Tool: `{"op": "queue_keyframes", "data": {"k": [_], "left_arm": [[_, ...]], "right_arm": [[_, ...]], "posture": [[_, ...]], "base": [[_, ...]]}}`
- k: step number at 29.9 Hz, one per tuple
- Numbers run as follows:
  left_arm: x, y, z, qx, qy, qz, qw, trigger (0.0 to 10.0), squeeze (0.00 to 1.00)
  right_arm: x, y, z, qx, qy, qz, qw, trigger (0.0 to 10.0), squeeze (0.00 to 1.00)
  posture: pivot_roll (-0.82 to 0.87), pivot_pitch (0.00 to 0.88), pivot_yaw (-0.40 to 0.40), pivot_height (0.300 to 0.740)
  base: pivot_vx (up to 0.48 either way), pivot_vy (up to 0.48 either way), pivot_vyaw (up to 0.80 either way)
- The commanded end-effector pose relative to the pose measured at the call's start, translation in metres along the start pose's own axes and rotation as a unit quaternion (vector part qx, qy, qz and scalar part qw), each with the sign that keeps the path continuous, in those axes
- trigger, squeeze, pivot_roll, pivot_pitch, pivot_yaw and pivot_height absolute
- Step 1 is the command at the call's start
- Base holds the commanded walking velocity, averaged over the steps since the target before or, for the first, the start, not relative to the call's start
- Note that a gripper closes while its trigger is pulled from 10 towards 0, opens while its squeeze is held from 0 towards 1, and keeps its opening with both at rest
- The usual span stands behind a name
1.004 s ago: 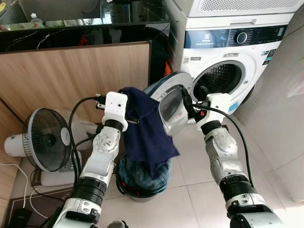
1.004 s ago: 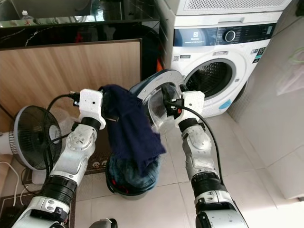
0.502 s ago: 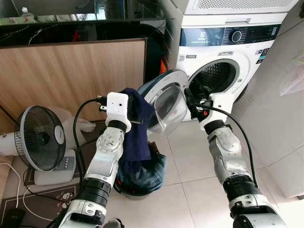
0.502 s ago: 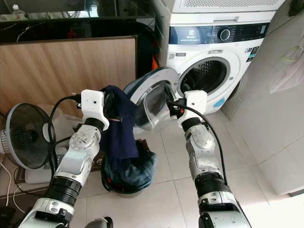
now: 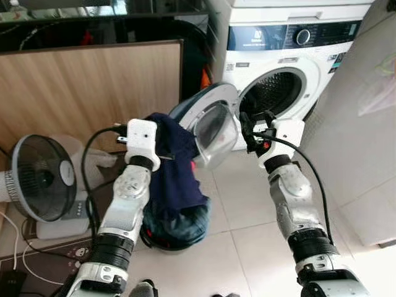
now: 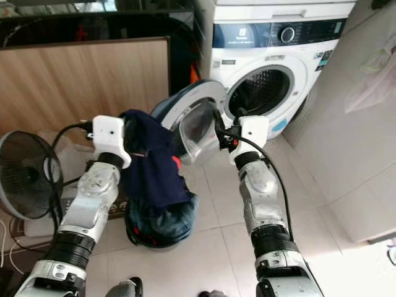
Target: Clothes washing
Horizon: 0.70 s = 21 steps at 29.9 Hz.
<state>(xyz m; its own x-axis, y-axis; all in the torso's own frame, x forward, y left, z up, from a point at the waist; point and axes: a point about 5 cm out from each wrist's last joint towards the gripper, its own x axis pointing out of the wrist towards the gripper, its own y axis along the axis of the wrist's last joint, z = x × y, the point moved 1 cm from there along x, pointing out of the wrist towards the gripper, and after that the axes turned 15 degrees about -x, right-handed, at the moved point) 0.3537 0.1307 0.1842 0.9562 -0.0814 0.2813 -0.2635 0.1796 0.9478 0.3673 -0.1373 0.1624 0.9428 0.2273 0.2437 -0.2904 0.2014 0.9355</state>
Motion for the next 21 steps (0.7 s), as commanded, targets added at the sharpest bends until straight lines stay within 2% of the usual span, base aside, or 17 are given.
{"op": "queue_keyframes", "data": {"k": [1, 4, 5, 7, 8, 9, 10, 11, 14, 15, 16, 19, 20, 21], "left_arm": [[0.0, 0.005, 0.004, 0.004, -0.002, 0.013, 1.0, 10.0, 0.0], [0.0, 0.004, -0.002, 0.011, 0.008, 0.01, 1.0, 10.0, 0.0], [-0.001, 0.002, -0.013, 0.022, 0.022, 0.007, 0.999, 10.0, 0.0], [-0.005, -0.002, -0.03, 0.041, 0.043, -0.002, 0.998, 10.0, 0.0], [-0.008, -0.006, -0.043, 0.049, 0.061, -0.011, 0.997, 10.0, 0.0], [-0.008, -0.006, -0.043, 0.049, 0.061, -0.011, 0.997, 10.0, 0.0], [-0.013, -0.011, -0.059, 0.06, 0.08, -0.025, 0.995, 10.0, 0.0], [-0.018, -0.015, -0.076, 0.063, 0.102, -0.039, 0.992, 10.0, 0.0], [-0.026, -0.023, -0.098, 0.056, 0.143, -0.059, 0.986, 10.0, 0.0], [-0.026, -0.023, -0.098, 0.056, 0.143, -0.059, 0.986, 10.0, 0.0], [-0.038, -0.036, -0.114, 0.085, 0.162, -0.089, 0.979, 10.0, 0.0], [-0.055, -0.057, -0.129, 0.091, 0.183, -0.136, 0.969, 10.0, 0.0], [-0.069, -0.072, -0.136, 0.09, 0.196, -0.17, 0.962, 10.0, 0.0], [-0.077, -0.081, -0.139, 0.089, 0.203, -0.19, 0.956, 10.0, 0.0]], "right_arm": [[-0.005, -0.004, 0.006, -0.007, -0.008, -0.011, 1.0, 10.0, 0.0], [-0.007, -0.007, 0.012, -0.008, -0.014, -0.015, 1.0, 10.0, 0.0], [-0.013, -0.013, 0.021, -0.026, -0.02, -0.025, 0.999, 10.0, 0.0], [-0.022, -0.025, 0.042, -0.023, -0.055, -0.055, 0.997, 10.0, 0.0], [-0.029, -0.033, 0.055, -0.023, -0.08, -0.075, 0.994, 10.0, 0.0], [-0.029, -0.033, 0.055, -0.023, -0.08, -0.075, 0.994, 10.0, 0.0], [-0.037, -0.039, 0.065, -0.033, -0.09, -0.088, 0.992, 10.0, 0.0], [-0.044, -0.047, 0.073, -0.025, -0.099, -0.104, 0.989, 10.0, 0.0], [-0.058, -0.066, 0.08, -0.032, -0.109, -0.155, 0.981, 10.0, 0.0], [-0.058, -0.066, 0.08, -0.032, -0.109, -0.155, 0.981, 10.0, 0.0], [-0.076, -0.087, 0.084, -0.034, -0.122, -0.206, 0.97, 10.0, 0.0], [-0.099, -0.112, 0.082, -0.011, -0.134, -0.265, 0.955, 10.0, 0.0], [-0.118, -0.129, 0.076, -0.004, -0.132, -0.314, 0.94, 10.0, 0.0], [-0.127, -0.136, 0.073, -0.001, -0.129, -0.335, 0.933, 10.0, 0.0]], "posture": [[0.13, 0.216, -0.069, 0.74], [0.12, 0.217, -0.067, 0.74], [0.13, 0.205, -0.063, 0.74], [0.13, 0.196, -0.062, 0.74], [0.12, 0.19, -0.058, 0.74], [0.12, 0.19, -0.058, 0.74], [0.11, 0.184, -0.056, 0.74], [0.11, 0.176, -0.055, 0.74], [0.11, 0.165, -0.052, 0.74], [0.11, 0.165, -0.052, 0.74], [0.11, 0.151, -0.05, 0.74], [0.12, 0.127, -0.046, 0.74], [0.12, 0.109, -0.043, 0.74], [0.12, 0.103, -0.044, 0.74]], "base": [[0.0, -0.382, 0.0], [0.16, -0.372, 0.0], [0.0, -0.368, 0.0], [0.0, -0.369, 0.0], [0.0, -0.368, 0.0], [0.0, -0.368, 0.0], [0.0, -0.364, 0.0], [0.0, -0.364, 0.0], [0.08, -0.364, 0.0], [0.0, -0.364, 0.0], [0.0, -0.364, 0.0], [0.081, -0.354, 0.0], [0.0, -0.33, 0.0], [0.0, -0.326, 0.0]]}}
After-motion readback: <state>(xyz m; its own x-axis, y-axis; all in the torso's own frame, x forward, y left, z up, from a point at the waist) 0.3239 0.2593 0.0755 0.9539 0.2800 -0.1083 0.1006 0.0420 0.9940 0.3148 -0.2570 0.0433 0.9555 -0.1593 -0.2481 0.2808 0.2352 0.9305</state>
